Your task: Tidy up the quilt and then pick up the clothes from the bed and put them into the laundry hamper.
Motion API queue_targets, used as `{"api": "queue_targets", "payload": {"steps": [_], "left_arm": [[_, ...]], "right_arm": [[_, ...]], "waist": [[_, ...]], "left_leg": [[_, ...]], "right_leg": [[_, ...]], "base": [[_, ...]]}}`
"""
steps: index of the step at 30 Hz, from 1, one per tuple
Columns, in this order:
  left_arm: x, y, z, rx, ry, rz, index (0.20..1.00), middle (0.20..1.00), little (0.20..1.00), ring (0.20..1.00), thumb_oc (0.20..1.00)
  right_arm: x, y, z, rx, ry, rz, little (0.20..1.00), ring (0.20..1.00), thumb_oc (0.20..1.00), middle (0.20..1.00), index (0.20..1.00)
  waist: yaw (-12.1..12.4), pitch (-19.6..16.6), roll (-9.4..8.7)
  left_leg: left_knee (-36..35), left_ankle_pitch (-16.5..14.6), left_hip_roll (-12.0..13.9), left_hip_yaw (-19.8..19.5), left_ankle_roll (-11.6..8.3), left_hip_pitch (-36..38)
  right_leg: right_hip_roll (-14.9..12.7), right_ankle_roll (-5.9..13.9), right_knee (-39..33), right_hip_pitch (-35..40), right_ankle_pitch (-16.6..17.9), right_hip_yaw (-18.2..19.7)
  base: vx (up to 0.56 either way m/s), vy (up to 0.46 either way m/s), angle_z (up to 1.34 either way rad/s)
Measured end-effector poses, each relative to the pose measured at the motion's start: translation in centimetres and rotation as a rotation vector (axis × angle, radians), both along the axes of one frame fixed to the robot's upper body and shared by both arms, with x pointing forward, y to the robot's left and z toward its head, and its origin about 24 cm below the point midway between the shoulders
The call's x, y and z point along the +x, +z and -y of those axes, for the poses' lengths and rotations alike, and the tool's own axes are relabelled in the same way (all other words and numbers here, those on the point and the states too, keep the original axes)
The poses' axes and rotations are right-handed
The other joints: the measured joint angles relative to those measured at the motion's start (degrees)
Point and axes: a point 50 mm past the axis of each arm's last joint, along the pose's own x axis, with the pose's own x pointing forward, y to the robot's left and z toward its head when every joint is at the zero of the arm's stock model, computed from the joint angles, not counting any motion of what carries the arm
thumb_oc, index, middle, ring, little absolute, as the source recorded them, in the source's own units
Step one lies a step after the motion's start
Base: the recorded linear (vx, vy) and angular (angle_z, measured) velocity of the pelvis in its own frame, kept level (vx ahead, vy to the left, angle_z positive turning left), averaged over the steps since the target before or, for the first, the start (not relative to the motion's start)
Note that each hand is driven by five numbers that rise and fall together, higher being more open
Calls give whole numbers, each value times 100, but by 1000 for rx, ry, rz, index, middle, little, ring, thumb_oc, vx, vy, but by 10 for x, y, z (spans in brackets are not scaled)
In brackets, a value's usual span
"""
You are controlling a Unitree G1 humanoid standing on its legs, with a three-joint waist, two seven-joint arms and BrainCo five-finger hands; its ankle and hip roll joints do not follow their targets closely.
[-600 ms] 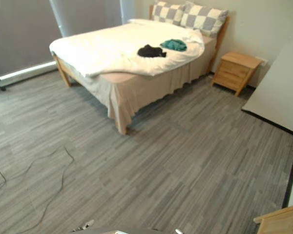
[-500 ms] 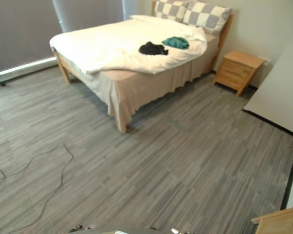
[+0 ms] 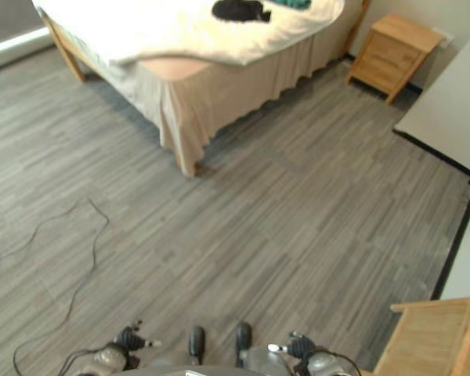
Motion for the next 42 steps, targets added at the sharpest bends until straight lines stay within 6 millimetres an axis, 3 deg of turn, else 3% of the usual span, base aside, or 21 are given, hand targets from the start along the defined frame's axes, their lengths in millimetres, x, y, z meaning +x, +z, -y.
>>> {"api": "queue_targets", "payload": {"steps": [1,3,5,10,14,16,17,18,20,21,24,25,27,28,29,30,32,34,35,40,42], "left_arm": [[9,4,5,-25,4,43,1000,1000,1000,1000,1000],[12,5,8,-29,-9,59,1000,1000,1000,1000,1000],[13,5,8,-24,-27,58,1000,1000,1000,1000,1000],[-12,-5,-3,25,-22,-50,1000,1000,1000,1000,1000],[-61,-18,-4,35,-20,-186,1000,1000,1000,1000,1000],[-65,-19,-4,24,14,-192,1000,1000,1000,1000,1000],[-55,-15,-6,16,19,-128,1000,1000,1000,1000,1000],[-41,-11,-3,0,21,-69,1000,1000,1000,1000,1000],[-34,-8,-9,9,31,-51,1000,1000,1000,1000,1000],[-17,-2,-18,32,32,-7,1000,1000,1000,1000,1000],[-4,4,-20,35,40,34,1000,1000,1000,1000,1000],[2,5,-12,15,26,53,1000,1000,1000,1000,1000],[-8,0,-7,4,41,20,1000,1000,1000,1000,1000],[-26,-7,0,-3,24,-26,1000,1000,1000,1000,1000],[-31,-8,-8,18,16,-47,1000,1000,1000,1000,1000],[-39,-8,-21,55,50,-87,1000,1000,1000,1000,1000],[-38,-9,-19,42,80,-92,1000,1000,1000,1000,1000],[-30,-7,-20,48,84,-88,1000,1000,1000,1000,1000],[-29,-7,-21,51,81,-89,1000,1000,1000,1000,1000],[-19,-1,-32,87,72,-47,1000,1000,1000,1000,1000],[-19,-1,-36,101,80,-62,1000,1000,1000,1000,1000]], "right_arm": [[10,4,4,6,-39,41,1000,1000,1000,1000,1000],[8,3,3,7,-49,32,1000,1000,1000,1000,1000],[-1,1,4,13,-86,19,1000,1000,1000,1000,1000],[-7,-2,4,37,-165,6,1000,1000,1000,1000,1000],[-35,-6,17,10,-217,-65,1000,1000,1000,1000,1000],[-42,-7,18,-3,-205,-94,1000,1000,1000,1000,1000],[-55,-10,18,-16,-174,-139,1000,1000,1000,1000,1000],[-49,-8,21,-26,-140,-121,1000,1000,1000,1000,1000],[-34,-5,20,-33,-114,-95,1000,1000,1000,1000,1000],[-12,-2,14,-38,-67,-60,1000,1000,1000,1000,1000],[16,6,9,-48,14,15,1000,1000,1000,1000,1000],[19,7,12,-68,41,26,1000,1000,1000,1000,1000],[0,2,14,-89,73,-30,1000,1000,1000,1000,1000],[-16,-1,22,-99,56,-61,1000,1000,1000,1000,1000],[-28,-6,7,-62,38,-90,1000,1000,1000,1000,1000],[-34,-10,-7,-25,61,-107,1000,1000,1000,1000,1000],[-41,-12,-9,-17,88,-127,1000,1000,1000,1000,1000],[-43,-12,-6,-16,62,-130,1000,1000,1000,1000,1000],[-36,-10,-4,-18,57,-111,1000,1000,1000,1000,1000],[-9,-3,-6,-14,77,-28,1000,1000,1000,1000,1000],[-17,-5,-3,-21,71,-46,1000,1000,1000,1000,1000]], "waist": [[-53,186,65],[-151,215,35],[-216,239,-97],[-474,222,-124],[-691,-72,365],[-625,-98,329],[-452,-217,45],[-266,-209,62],[-105,-173,-90],[200,-11,-401],[435,-9,-476],[409,-22,-399],[454,-183,-289],[541,-394,125],[533,-431,-77],[522,-557,-372],[306,-539,-304],[337,-479,-275],[258,-455,-207],[149,-384,-184],[-15,-406,-129]], "left_leg": [[19,-38,37,-64,64,101],[19,-216,-70,-165,77,215],[1,-329,-212,-192,85,395],[21,-817,-246,-310,-12,698],[260,-1385,422,-268,-483,1443],[1789,-1400,550,-154,-714,1007],[4619,-356,465,-418,-1120,-317],[5873,322,434,-661,-959,-993],[6599,202,270,-795,-777,-1649],[6513,-244,126,-597,-569,-2129],[5148,-483,57,-466,-627,-2732],[3584,-285,7,-383,-594,-2719],[1245,12,-65,661,-331,-2304],[1343,591,106,636,87,-2176],[1457,642,-26,736,295,-2027],[1089,748,-248,817,365,-1692],[673,807,-247,609,363,-1271],[452,481,-437,-109,285,-694],[294,432,-423,-319,310,-530],[22,44,-554,-926,303,173],[64,-95,-456,-1811,233,337]], "right_leg": [[-211,331,1509,-683,-331,-293],[-531,533,2209,-1105,-484,-366],[-974,542,1345,-1331,-501,-601],[-1145,639,-1693,-1252,-265,-725],[-671,298,-990,-906,222,-1014],[-467,134,-1115,-495,345,-1015],[-436,-484,-1148,-221,520,-987],[-340,-592,-1236,-13,419,-863],[-235,-729,-1292,328,151,-526],[-314,-728,-1464,847,20,-107],[-341,-526,-1683,1478,-375,-29],[-346,-414,-1707,1778,-514,-36],[-314,-109,-1669,2323,-1006,-233],[55,60,-1544,2674,-1117,-287],[-118,108,-1622,2997,-1206,-397],[-277,185,-917,2751,-1160,-811],[-464,643,1034,2056,-1187,-1196],[-456,921,2936,963,-1131,-795],[-485,712,3192,665,-1227,-867],[-976,472,-5,-133,-1045,-393],[-747,459,-1738,194,-381,1175]], "base": [[336,-15,20],[380,-74,28],[478,-168,16],[617,-185,15],[654,-237,6],[570,-283,-4],[759,-300,-29],[551,-99,-68],[512,51,-92],[633,165,-114],[509,154,-96],[612,166,-58],[635,90,-25],[728,103,-7],[530,110,0],[374,101,47],[447,119,100],[494,17,118],[348,-118,140],[314,-204,124],[301,-318,187]]}}
